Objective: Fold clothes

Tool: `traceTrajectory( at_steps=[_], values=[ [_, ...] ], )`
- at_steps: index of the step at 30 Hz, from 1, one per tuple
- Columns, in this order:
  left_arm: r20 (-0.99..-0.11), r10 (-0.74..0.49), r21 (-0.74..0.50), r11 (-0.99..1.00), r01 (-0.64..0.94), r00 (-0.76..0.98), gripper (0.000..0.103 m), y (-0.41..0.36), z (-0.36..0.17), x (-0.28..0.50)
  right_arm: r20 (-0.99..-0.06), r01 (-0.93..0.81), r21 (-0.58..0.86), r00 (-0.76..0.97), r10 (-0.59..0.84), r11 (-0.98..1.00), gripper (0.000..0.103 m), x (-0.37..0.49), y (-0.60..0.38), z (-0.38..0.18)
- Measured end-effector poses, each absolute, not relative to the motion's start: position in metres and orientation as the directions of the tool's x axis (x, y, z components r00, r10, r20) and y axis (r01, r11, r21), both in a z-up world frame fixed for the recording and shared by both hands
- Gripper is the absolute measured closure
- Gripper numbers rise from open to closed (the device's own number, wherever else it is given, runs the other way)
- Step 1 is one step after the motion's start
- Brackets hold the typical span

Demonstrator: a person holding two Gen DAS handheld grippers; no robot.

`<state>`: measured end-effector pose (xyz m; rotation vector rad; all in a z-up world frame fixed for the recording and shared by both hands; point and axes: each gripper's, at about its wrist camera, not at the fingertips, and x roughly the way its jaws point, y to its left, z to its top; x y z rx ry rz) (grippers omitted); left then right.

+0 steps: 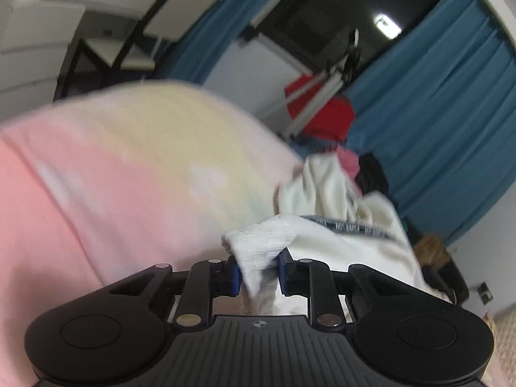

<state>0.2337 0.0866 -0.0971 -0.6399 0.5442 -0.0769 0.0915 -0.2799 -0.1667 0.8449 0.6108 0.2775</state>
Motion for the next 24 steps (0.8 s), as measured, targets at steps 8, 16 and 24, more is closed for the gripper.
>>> traceTrajectory(
  at_steps=[8, 16, 24],
  values=[
    [-0.395, -0.133, -0.513, 0.853, -0.098, 0.909, 0.085, 0.182, -0.019, 0.249, -0.333, -0.11, 0.777, 0.763, 0.554, 0.62, 0.081, 0.087, -0.201, -0.153],
    [-0.492, 0.08, -0.286, 0.926, -0.247, 0.867, 0.085, 0.296, 0.012, 0.303, -0.24, -0.228, 0.851, 0.633, 0.736, 0.473, 0.081, 0.15, -0.062, -0.158],
    [-0.599, 0.159, -0.189, 0.924, -0.332, 0.785, 0.083, 0.348, -0.039, 0.353, -0.319, -0.252, 0.824, 0.534, 0.783, 0.507, 0.078, 0.199, -0.011, -0.188]
  ],
)
